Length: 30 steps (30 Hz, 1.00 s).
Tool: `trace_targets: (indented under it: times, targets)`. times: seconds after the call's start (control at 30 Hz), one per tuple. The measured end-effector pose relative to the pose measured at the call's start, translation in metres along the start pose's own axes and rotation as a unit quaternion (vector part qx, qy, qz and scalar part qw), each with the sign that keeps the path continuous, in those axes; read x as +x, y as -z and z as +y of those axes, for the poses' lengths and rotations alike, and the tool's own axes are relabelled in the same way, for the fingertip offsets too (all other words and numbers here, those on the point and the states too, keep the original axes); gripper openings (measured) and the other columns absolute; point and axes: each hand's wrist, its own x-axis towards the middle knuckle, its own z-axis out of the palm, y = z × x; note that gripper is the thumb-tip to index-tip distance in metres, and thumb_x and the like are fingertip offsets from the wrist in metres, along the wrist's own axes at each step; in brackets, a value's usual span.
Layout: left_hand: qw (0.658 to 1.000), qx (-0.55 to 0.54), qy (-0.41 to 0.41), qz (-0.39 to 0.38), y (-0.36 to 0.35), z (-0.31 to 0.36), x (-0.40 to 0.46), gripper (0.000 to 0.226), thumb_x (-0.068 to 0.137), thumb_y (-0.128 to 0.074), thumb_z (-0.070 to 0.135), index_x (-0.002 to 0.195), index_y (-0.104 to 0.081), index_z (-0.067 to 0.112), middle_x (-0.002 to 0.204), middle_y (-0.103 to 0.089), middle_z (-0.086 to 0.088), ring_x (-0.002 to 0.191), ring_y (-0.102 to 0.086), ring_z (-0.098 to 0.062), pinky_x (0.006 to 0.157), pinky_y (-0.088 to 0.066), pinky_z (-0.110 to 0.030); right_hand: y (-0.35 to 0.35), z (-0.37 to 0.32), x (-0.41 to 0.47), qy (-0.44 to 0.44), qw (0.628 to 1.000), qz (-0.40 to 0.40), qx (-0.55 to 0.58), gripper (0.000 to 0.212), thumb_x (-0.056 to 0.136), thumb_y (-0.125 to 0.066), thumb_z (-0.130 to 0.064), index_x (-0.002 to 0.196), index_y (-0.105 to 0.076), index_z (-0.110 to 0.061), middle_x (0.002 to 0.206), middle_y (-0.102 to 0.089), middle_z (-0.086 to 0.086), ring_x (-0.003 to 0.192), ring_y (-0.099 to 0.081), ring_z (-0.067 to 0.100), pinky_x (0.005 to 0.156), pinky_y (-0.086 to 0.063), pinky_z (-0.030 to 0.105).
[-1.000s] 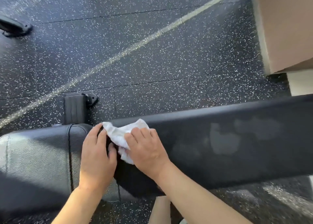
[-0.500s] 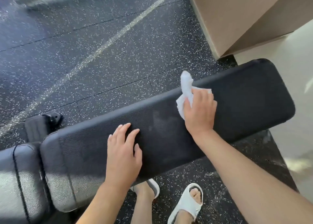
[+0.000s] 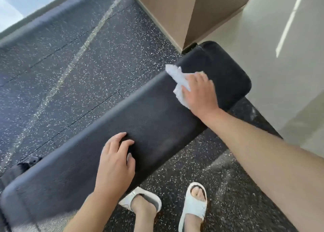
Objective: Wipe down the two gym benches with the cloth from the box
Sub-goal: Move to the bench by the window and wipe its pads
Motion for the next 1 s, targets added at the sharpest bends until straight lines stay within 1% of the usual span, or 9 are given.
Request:
trace_targets:
  times: [0.1,0.2,0.37,0.47,0.53,0.63,0.73,0.9,1.0]
  targets:
    - [0.998,0.0,-0.054,-0.01,-0.008,0.036,0.041,0.037,0.088,-0.067,0.002,0.125,-0.069,0.007,0.146,-0.055,-0.013,0.137,-0.048,-0.035,0.119,-0.04,-0.05,0.012,0.066,0.007,-0.097,0.995,-0.021,0.016,0.056,0.091,-0.027,-0.048,0.116,-0.06,-0.011,0.114,-0.062,0.013,0.109,-0.056,0.037,0.083,-0.046,0.049]
    - [0.994,0.011,-0.108,-0.028,-0.016,0.074,0.085,0.038,0.088,-0.067,0.0,0.126,-0.068,0.005,0.146,-0.055,-0.015,0.136,-0.049,-0.039,0.118,-0.04,-0.053,0.01,0.064,-0.024,-0.14,0.989,-0.007,0.04,0.051,0.093,-0.031,-0.046,0.116,-0.059,-0.011,0.116,-0.062,0.011,0.112,-0.055,0.036,0.082,-0.047,0.05]
    - [0.981,0.054,-0.176,-0.055,-0.024,0.122,0.152,0.04,0.091,-0.063,-0.001,0.131,-0.065,0.001,0.149,-0.053,-0.019,0.138,-0.047,-0.044,0.118,-0.036,-0.055,-0.007,0.022,-0.099,-0.124,0.986,0.024,0.112,0.032,0.095,-0.045,-0.036,0.11,-0.063,-0.015,0.105,-0.06,0.004,0.097,-0.054,0.031,0.073,-0.044,0.044]
    - [0.968,0.084,-0.227,-0.065,-0.032,0.149,0.184,0.041,0.093,-0.061,0.002,0.134,-0.062,0.001,0.149,-0.053,-0.018,0.139,-0.048,-0.042,0.119,-0.036,-0.054,-0.012,0.027,-0.107,-0.11,0.986,0.038,0.116,0.025,0.095,-0.052,-0.035,0.103,-0.064,-0.014,0.1,-0.059,0.004,0.09,-0.055,0.028,0.069,-0.045,0.042]
    - [0.958,0.095,-0.264,-0.069,-0.042,0.167,0.199,0.045,0.094,-0.06,0.004,0.139,-0.059,0.003,0.149,-0.053,-0.018,0.14,-0.047,-0.041,0.119,-0.035,-0.053,-0.011,0.041,-0.102,-0.139,0.981,0.042,0.127,0.026,0.095,-0.053,-0.035,0.104,-0.064,-0.012,0.103,-0.06,0.005,0.092,-0.058,0.029,0.072,-0.046,0.042]
    - [0.946,0.101,-0.302,-0.065,-0.061,0.193,0.214,0.054,0.094,-0.057,0.013,0.147,-0.051,0.005,0.152,-0.049,-0.017,0.142,-0.044,-0.04,0.121,-0.033,-0.053,-0.005,0.072,-0.089,-0.249,0.948,0.06,0.188,0.046,0.094,-0.038,-0.043,0.113,-0.063,-0.009,0.111,-0.061,0.009,0.101,-0.056,0.03,0.081,-0.048,0.044]
    - [0.944,0.116,-0.307,-0.035,-0.083,0.21,0.215,0.055,0.096,-0.051,0.026,0.149,-0.05,0.01,0.155,-0.044,-0.017,0.143,-0.04,-0.041,0.12,-0.031,-0.059,-0.005,0.107,-0.075,-0.324,0.915,0.114,0.213,0.039,0.095,-0.045,-0.035,0.116,-0.059,-0.005,0.114,-0.058,0.013,0.1,-0.054,0.032,0.083,-0.049,0.048]
    - [0.96,0.077,-0.268,0.026,-0.108,0.206,0.204,0.057,0.097,-0.047,0.027,0.153,-0.049,0.017,0.16,-0.041,-0.012,0.153,-0.032,-0.036,0.124,-0.024,-0.061,-0.01,0.152,-0.041,-0.391,0.858,0.179,0.282,0.037,0.096,-0.045,-0.03,0.11,-0.058,0.001,0.109,-0.058,0.017,0.096,-0.056,0.033,0.085,-0.049,0.044]
    - [0.96,0.081,-0.266,0.032,-0.111,0.204,0.207,0.057,0.096,-0.047,0.027,0.152,-0.049,0.017,0.16,-0.041,-0.011,0.154,-0.031,-0.035,0.124,-0.024,-0.061,-0.018,0.163,-0.019,-0.409,0.825,0.204,0.333,0.02,0.098,-0.058,-0.016,0.108,-0.058,0.001,0.107,-0.058,0.018,0.097,-0.056,0.035,0.087,-0.049,0.048]
